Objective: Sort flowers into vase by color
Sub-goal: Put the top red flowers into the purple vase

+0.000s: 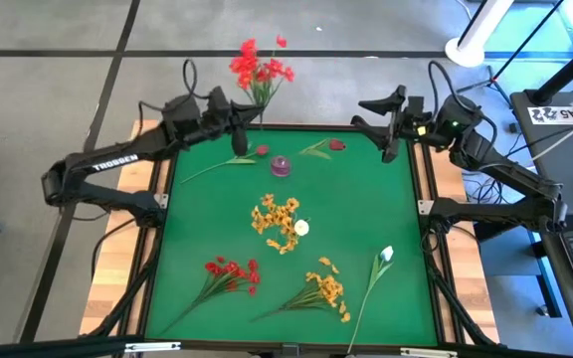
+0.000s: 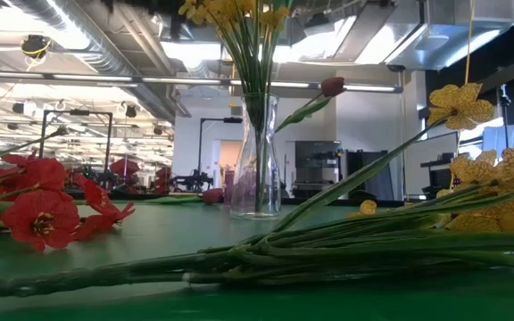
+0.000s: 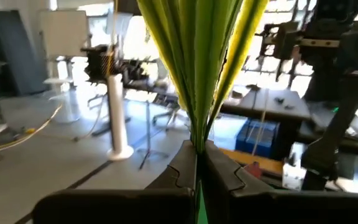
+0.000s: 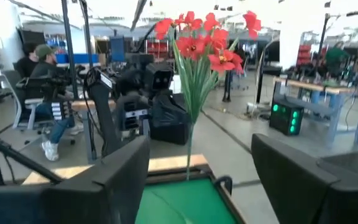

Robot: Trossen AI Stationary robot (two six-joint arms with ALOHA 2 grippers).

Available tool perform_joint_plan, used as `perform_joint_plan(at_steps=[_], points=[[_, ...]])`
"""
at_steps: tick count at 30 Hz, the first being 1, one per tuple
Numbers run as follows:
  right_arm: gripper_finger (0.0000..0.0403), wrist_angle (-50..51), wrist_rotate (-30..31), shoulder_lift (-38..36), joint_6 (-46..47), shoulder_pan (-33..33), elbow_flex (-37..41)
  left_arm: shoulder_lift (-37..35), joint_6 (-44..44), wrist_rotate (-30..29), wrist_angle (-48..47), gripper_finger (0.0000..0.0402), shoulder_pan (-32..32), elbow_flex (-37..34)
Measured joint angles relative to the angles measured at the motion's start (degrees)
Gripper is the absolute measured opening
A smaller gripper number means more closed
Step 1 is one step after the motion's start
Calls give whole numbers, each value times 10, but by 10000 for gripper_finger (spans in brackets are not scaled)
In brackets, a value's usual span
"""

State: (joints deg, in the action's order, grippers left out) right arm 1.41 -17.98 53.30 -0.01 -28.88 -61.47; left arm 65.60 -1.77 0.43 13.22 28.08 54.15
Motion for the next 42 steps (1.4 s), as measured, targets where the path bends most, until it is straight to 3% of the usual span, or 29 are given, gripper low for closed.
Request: perform_joint_plan(at_steps=[4, 10, 27, 42], points=[[269, 20, 4, 1, -2, 0, 0, 6, -15, 59, 183, 0, 20, -123], [269, 18, 10, 2, -3, 0, 0, 71, -32, 64, 376, 0, 22, -217], [269, 19, 21, 10, 0, 0, 0, 264, -56, 73, 492, 0, 42, -219], [269, 22, 25, 10, 1, 0, 0, 267, -84, 112, 538, 0, 37, -217]])
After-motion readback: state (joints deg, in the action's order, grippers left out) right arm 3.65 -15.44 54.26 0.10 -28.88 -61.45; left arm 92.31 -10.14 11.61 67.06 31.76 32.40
